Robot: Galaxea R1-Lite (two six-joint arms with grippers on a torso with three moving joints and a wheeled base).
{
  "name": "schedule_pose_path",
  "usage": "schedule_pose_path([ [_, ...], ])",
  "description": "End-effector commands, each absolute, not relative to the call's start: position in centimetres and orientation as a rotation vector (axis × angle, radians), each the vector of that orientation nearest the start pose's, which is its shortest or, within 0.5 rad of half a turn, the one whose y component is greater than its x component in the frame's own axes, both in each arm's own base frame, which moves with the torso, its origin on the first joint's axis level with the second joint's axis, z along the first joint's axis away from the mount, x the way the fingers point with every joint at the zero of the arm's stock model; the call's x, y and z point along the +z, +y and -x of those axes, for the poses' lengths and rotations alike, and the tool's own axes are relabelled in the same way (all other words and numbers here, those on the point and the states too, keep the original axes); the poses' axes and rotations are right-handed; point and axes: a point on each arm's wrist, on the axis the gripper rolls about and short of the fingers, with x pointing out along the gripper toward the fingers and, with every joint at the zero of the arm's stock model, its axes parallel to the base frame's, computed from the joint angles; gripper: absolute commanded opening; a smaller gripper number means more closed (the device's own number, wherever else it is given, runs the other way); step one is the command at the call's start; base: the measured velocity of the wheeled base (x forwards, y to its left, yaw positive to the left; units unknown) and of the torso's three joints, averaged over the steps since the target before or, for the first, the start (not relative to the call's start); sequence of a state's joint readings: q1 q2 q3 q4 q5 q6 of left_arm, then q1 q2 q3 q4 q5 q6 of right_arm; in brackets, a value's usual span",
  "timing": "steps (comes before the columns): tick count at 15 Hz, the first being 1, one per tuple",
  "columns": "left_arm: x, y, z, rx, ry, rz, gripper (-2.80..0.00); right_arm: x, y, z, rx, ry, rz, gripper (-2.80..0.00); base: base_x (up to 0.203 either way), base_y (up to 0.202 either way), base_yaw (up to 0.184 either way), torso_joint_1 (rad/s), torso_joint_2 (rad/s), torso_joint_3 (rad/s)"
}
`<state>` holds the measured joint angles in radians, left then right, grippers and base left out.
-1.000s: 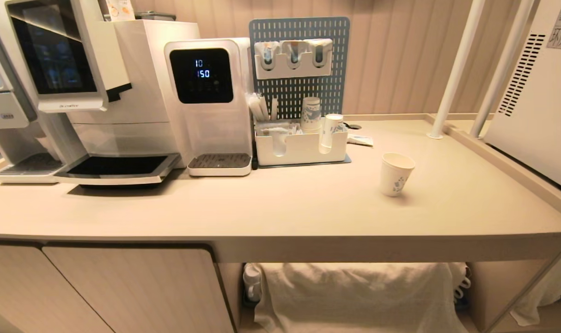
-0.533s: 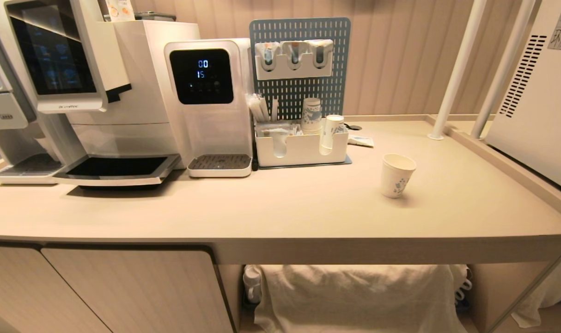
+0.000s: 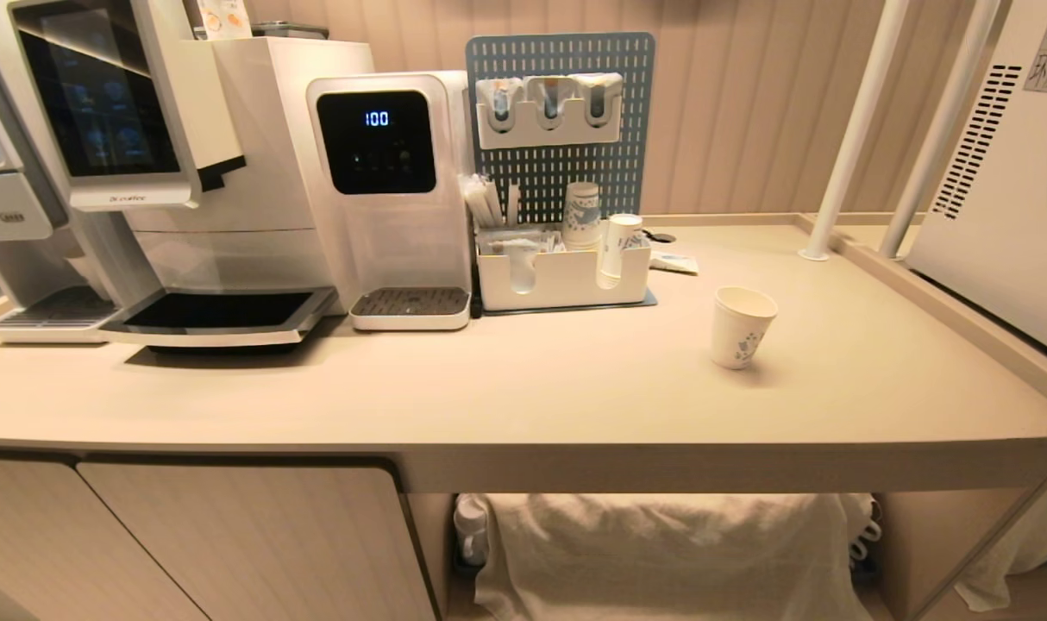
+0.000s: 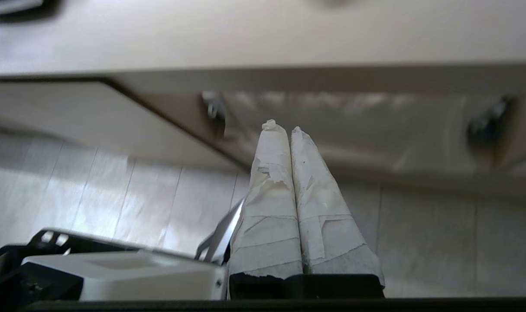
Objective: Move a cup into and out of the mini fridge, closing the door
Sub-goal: Put the paper cup in the freezer
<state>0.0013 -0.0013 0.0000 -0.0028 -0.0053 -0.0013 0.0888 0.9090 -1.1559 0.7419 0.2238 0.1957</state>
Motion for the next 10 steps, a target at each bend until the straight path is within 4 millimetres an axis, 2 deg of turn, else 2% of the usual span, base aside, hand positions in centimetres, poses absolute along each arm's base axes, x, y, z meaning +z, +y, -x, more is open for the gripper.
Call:
schedule_pose_path([
  [1, 7.6, 0.0, 2.3, -0.005, -0.003, 0.002, -2.80, 27.9, 2.3, -14.3, 0.250, 0.883, -0.291, -2.80, 0.000, 0.000, 0.000, 0.000, 0.00, 0.000],
  [4, 7.6, 0.0, 2.3, -0.005, -0.003, 0.002, -2.80, 24.3, 3.5, -21.1, 0.201, 1.065, -0.329, -2.80, 0.000, 0.000, 0.000, 0.000, 0.00, 0.000],
  [6, 7.6, 0.0, 2.3, -0.005, -0.003, 0.002, -2.80, 22.4, 4.1, -26.1, 0.181, 0.967, -0.320, -2.80, 0.000, 0.000, 0.000, 0.000, 0.00, 0.000],
  [7, 7.6, 0.0, 2.3, -0.005, -0.003, 0.002, -2.80, 21.8, 4.3, -28.0, 0.174, 0.914, -0.312, -2.80, 0.000, 0.000, 0.000, 0.000, 0.00, 0.000],
  [10, 7.6, 0.0, 2.3, -0.005, -0.003, 0.002, -2.80, 17.5, 4.8, -33.3, 0.120, 0.868, -0.193, -2.80, 0.000, 0.000, 0.000, 0.000, 0.00, 0.000],
])
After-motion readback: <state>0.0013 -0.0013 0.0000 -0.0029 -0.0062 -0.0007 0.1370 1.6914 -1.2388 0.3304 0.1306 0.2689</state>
